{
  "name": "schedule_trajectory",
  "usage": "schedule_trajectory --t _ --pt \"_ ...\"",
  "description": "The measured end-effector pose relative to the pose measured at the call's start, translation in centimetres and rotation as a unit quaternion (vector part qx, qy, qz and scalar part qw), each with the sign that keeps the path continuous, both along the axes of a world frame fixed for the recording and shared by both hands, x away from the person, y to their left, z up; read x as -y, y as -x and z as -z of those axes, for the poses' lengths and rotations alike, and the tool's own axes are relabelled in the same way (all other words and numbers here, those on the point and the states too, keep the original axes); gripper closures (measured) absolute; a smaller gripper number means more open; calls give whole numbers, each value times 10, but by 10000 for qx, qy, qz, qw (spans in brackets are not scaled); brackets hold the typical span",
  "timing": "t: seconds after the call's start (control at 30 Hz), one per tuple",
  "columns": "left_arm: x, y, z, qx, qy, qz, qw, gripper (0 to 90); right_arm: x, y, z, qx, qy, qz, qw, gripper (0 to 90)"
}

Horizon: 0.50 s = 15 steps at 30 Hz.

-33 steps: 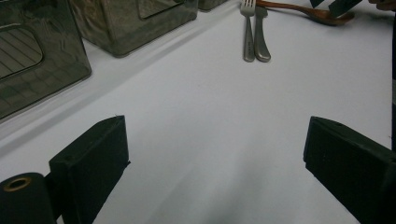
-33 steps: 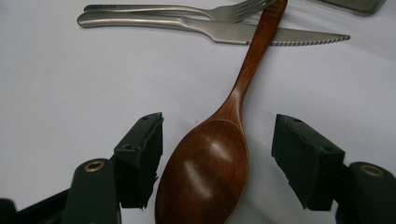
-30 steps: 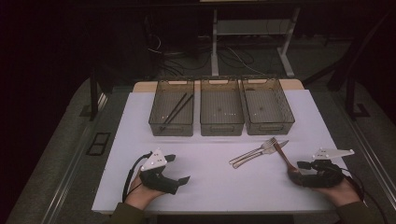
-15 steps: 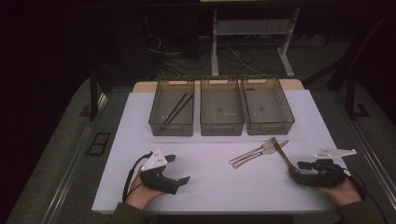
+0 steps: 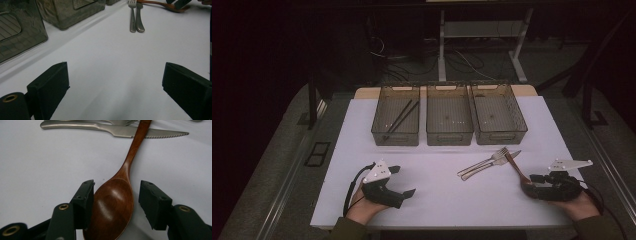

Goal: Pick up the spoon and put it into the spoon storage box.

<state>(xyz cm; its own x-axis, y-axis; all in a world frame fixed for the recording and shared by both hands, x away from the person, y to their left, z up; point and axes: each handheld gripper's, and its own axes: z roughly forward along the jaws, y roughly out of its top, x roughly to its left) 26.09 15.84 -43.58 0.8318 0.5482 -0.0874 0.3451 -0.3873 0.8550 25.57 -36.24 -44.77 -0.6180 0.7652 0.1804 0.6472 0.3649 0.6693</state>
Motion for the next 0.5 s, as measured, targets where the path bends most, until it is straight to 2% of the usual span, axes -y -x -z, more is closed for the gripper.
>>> schedule_trajectory --t 0.07,0.27,0.5 --pt "0 0 0 -10 -11 -1 10000 60 -3 1 0 -36 57 -35 10000 468" --pt "0 0 0 -11 -15 -1 10000 60 -9 3 0 57 248 -123 9996 517" --pt "1 0 0 -26 -30 7 10000 62 -11 3 -1 -3 224 -99 9997 608"
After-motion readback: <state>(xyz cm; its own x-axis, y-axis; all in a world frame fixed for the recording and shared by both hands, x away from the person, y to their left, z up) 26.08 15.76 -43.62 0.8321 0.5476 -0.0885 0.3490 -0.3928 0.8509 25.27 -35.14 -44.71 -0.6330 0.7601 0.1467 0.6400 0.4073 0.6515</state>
